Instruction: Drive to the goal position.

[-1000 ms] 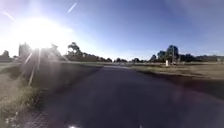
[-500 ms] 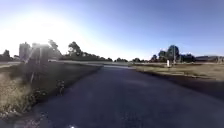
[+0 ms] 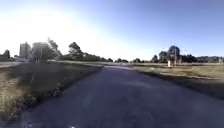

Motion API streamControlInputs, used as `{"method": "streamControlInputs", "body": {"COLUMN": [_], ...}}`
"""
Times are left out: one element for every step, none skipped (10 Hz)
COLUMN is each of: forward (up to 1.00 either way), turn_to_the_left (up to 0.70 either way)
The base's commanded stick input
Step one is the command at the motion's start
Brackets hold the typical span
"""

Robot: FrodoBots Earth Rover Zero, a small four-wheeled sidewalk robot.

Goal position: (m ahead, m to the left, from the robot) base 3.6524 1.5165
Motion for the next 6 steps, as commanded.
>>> {"method": "streamControlInputs", "body": {"forward": [0.5, 0.5, 0.5, 0.5, 0.5, 0.5], "turn_to_the_left": [0.0, 0.0, 0.0, 0.0, 0.0, 0.0]}}
